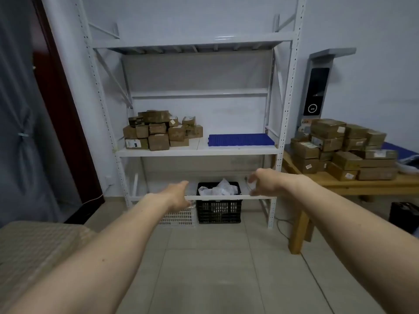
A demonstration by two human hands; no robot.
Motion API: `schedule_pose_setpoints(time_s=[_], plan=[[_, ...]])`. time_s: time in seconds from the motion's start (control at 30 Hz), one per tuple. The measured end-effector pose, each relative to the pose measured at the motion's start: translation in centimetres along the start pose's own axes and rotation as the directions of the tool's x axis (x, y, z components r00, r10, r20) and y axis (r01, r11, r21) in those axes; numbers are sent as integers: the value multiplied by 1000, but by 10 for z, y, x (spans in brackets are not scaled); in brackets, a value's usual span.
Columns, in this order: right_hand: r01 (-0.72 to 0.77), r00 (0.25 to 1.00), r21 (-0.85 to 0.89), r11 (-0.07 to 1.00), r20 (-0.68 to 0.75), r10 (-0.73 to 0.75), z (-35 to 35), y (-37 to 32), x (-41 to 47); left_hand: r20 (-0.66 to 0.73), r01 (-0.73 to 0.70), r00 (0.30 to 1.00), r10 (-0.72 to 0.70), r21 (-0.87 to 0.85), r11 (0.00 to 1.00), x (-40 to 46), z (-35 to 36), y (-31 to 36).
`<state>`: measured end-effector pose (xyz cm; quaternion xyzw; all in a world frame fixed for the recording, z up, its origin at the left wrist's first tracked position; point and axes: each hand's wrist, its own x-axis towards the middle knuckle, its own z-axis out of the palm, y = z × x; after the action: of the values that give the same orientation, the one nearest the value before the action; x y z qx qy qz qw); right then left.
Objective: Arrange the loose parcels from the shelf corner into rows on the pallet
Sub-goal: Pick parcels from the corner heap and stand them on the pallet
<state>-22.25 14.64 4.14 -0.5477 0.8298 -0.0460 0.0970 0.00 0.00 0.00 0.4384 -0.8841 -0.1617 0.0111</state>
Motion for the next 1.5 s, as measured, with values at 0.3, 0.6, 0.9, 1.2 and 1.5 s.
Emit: schedule_pose_setpoints(time_s=[0.3, 0.6, 0.9, 1.2, 1.5], plan=[[7, 1000, 78, 997, 22, -9, 19, 22, 91, 22, 27, 999, -30, 149, 988, 92, 10, -7], [-5, 997, 6, 1000, 74, 5, 7, 0, 229, 77, 46, 995, -60, 166, 985, 209, -8, -68], [-57, 995, 60, 997, 87, 52, 14, -19, 357, 75, 36, 996, -49, 167, 985, 325, -39, -116], [10, 996, 61, 998, 86, -15, 0, -16, 453, 122, 52, 990, -75, 179, 982, 423, -36, -130], [19, 985, -11, 1000, 170, -17, -28, 61, 555, 110, 48, 992, -61, 114, 992, 549, -51, -74]])
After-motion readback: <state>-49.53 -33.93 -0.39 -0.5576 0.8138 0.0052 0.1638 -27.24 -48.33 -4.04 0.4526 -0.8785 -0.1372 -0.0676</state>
